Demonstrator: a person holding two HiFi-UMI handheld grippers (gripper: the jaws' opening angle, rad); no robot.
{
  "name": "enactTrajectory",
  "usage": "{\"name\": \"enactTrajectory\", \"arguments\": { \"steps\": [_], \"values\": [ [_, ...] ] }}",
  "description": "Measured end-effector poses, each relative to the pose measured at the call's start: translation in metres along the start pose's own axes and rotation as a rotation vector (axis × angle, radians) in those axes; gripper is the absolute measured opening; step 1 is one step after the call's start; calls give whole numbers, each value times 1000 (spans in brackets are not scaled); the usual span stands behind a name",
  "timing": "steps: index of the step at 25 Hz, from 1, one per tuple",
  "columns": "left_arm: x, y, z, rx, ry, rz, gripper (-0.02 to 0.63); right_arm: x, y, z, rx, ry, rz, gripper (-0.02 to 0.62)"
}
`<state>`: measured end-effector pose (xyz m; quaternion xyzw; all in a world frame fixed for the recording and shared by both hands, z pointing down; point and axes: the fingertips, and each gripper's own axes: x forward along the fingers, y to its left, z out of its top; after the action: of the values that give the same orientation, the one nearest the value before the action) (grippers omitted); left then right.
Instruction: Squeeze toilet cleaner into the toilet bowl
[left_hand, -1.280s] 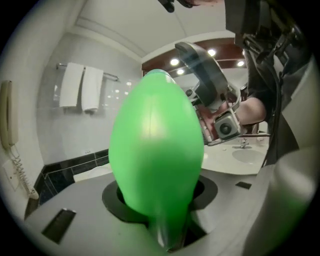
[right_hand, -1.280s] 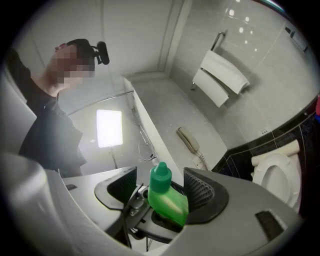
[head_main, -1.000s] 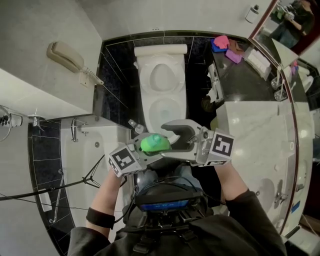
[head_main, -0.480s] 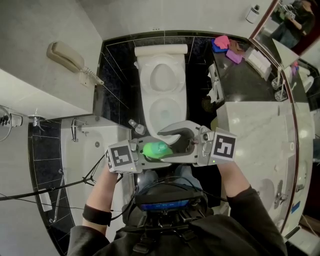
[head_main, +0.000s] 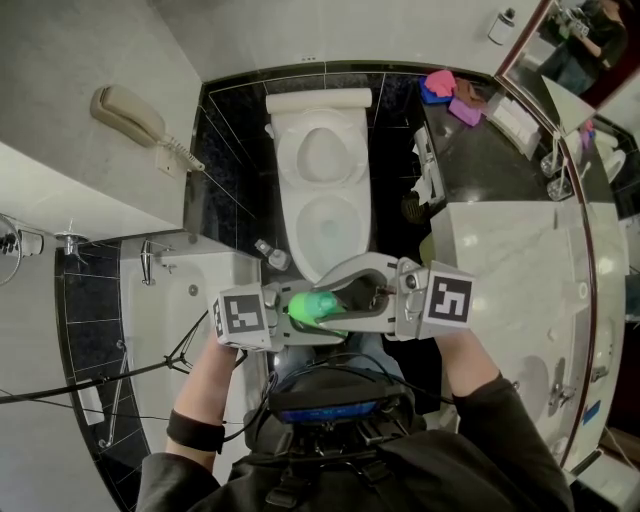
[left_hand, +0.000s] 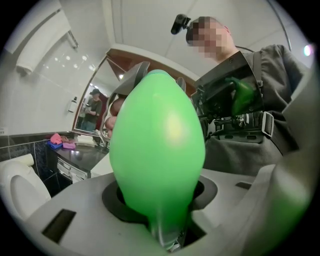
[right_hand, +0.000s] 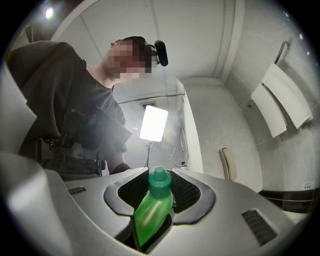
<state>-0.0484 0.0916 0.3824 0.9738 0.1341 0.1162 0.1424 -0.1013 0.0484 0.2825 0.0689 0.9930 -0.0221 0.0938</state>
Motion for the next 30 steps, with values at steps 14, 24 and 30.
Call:
{"name": "enactTrajectory", "arguments": {
  "steps": [14,24,30],
  "values": [
    [-9,61,-24,160,89,433,184,-11,-25,-27,190,52,-195,161],
    [-27,100,-62,196,151,860,184,-24,-47,-65,386,83,-366,163],
    [-34,109,-79,251,199,1000,184,-26,-47,-85,550,97,-417,160]
  ]
}}
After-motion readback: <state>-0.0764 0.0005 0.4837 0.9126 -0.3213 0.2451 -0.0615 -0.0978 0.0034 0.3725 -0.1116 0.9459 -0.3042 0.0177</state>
